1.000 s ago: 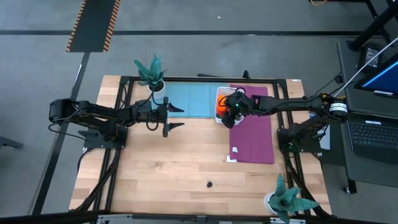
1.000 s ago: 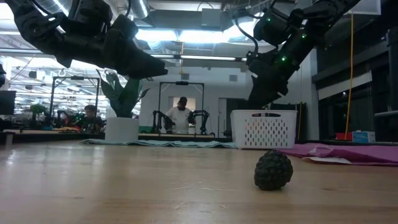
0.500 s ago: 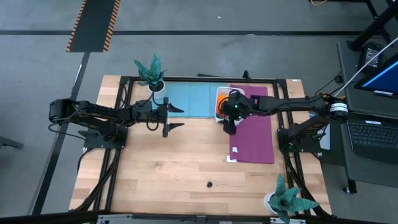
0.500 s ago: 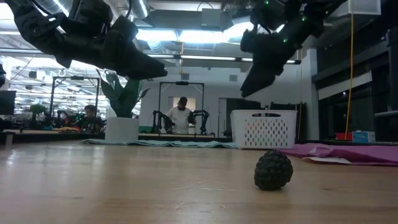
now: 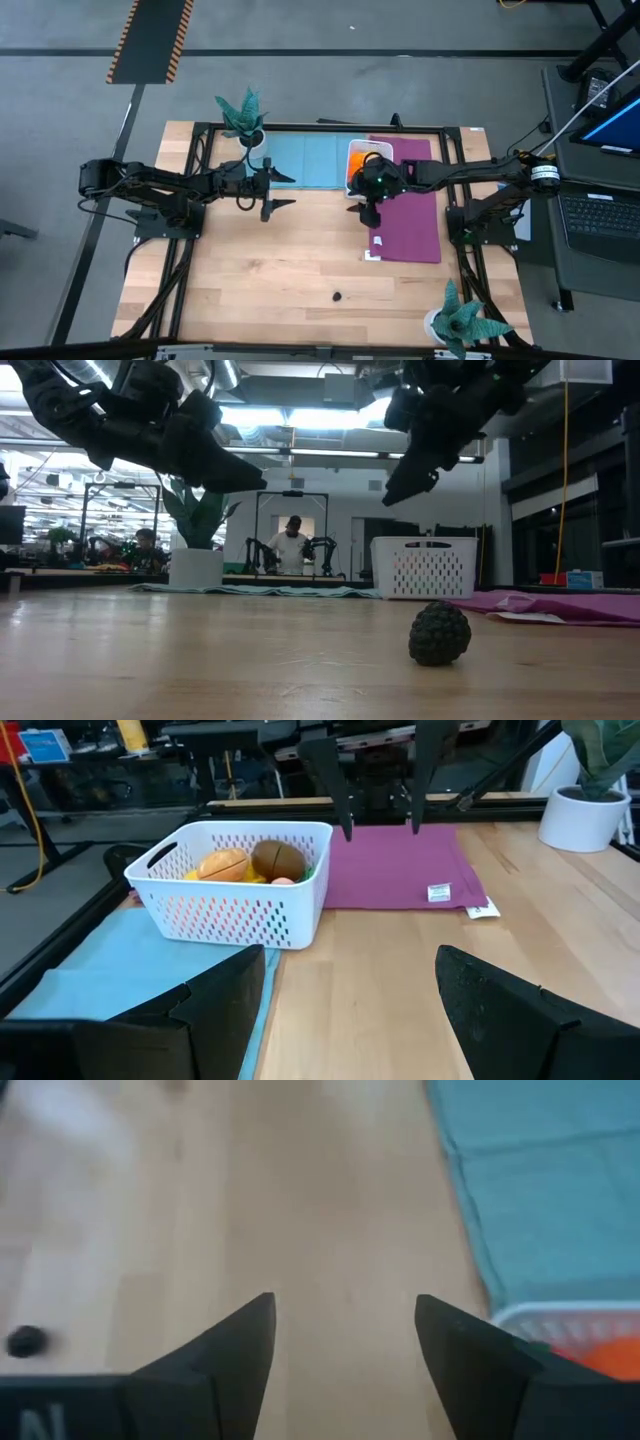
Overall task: Pick and placing Produce into tupperware
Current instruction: Put the black blackberry into the white container
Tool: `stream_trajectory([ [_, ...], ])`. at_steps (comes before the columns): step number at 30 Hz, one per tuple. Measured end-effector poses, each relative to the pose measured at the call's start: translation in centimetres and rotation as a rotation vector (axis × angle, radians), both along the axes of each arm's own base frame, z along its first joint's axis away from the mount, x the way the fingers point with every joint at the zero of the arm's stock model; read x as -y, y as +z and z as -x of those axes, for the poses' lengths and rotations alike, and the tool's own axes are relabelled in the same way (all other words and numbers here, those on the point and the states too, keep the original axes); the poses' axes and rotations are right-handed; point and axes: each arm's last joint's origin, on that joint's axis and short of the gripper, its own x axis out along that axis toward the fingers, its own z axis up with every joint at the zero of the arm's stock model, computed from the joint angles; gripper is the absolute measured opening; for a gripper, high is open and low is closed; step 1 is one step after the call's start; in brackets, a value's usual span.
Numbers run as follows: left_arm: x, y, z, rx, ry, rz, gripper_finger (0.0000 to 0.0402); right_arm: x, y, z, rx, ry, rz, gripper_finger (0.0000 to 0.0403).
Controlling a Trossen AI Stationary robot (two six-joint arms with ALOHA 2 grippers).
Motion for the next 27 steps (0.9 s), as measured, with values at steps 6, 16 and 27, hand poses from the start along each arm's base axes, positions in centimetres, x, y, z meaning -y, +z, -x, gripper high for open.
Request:
stream_trajectory([
  [6, 0.5, 0.0, -0.1, 0.002, -0.027, 0.001, 0.0286, -2.1, 0.6, -0.7, 0.093, 0.107, -0.019, 0.0242],
  [16, 2.0, 0.0, -0.4, 0.005, -0.094, 0.011, 0.0286, -7.1, 0.5, -0.6, 0.107, 0.171, 0.068, 0.0242],
  [27, 3.7, 0.6, -0.7, 0.068, -0.167, 0.022, 0.0286, -14.3, -1.0, 1.7, 0.134, 0.201, -0.001, 0.0242],
])
